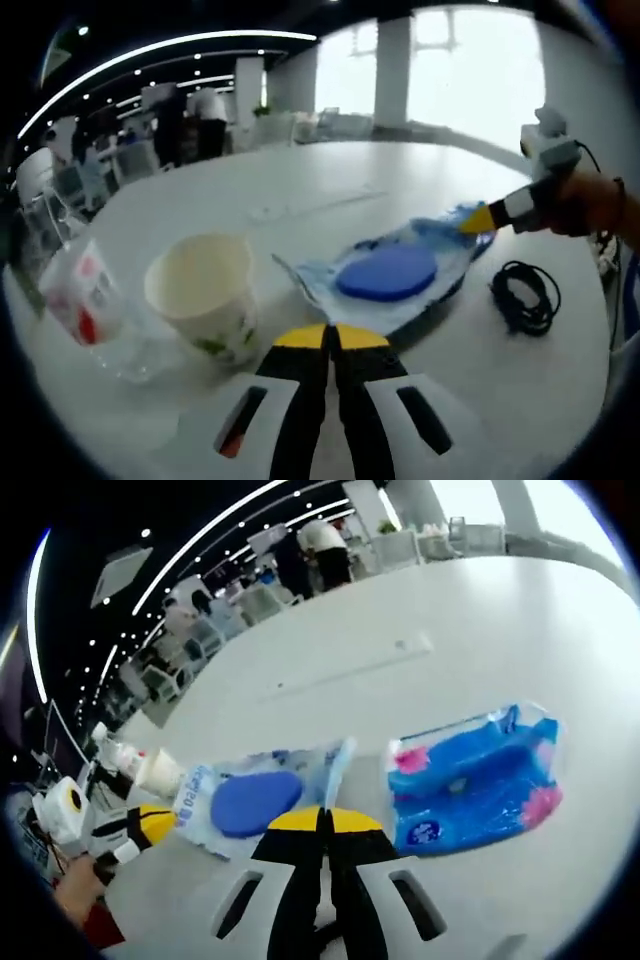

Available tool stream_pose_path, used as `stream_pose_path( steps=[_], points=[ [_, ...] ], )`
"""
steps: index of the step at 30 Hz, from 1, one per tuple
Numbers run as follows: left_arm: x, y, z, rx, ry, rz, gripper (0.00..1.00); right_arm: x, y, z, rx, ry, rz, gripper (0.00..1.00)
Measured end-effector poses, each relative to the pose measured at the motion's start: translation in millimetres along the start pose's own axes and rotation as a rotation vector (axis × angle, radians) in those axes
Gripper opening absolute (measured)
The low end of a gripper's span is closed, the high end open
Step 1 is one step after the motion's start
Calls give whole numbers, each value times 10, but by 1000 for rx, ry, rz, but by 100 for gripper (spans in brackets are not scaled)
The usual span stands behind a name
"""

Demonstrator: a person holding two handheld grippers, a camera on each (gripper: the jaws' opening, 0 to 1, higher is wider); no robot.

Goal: Arrange the tabletop items into an orderly group along one side of the table until the central work area is clear of visible clutter.

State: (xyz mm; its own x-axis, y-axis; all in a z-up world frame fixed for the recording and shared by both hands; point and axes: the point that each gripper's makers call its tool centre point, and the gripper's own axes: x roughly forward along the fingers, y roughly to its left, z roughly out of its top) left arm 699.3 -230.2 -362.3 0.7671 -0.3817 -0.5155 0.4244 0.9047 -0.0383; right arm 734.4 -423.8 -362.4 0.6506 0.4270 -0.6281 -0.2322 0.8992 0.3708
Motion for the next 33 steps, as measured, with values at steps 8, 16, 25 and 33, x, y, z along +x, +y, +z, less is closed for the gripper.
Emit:
stream_pose_path(
  steps=[8, 16, 25, 33],
  points=[
    [59, 4, -119, 17, 25, 19, 0, 85, -72, -51, -156, 18, -41, 1],
    [84, 25, -148, 37, 44, 44, 0, 117, -117, -88, -156, 45, -80, 2],
    [27, 73, -116, 63, 44, 84, 2, 43, -74, -15, -378, 46, -121, 7],
    [-133, 94, -76, 49, 44, 87, 11, -184, 53, 274, -404, -57, -127, 39]
  ],
)
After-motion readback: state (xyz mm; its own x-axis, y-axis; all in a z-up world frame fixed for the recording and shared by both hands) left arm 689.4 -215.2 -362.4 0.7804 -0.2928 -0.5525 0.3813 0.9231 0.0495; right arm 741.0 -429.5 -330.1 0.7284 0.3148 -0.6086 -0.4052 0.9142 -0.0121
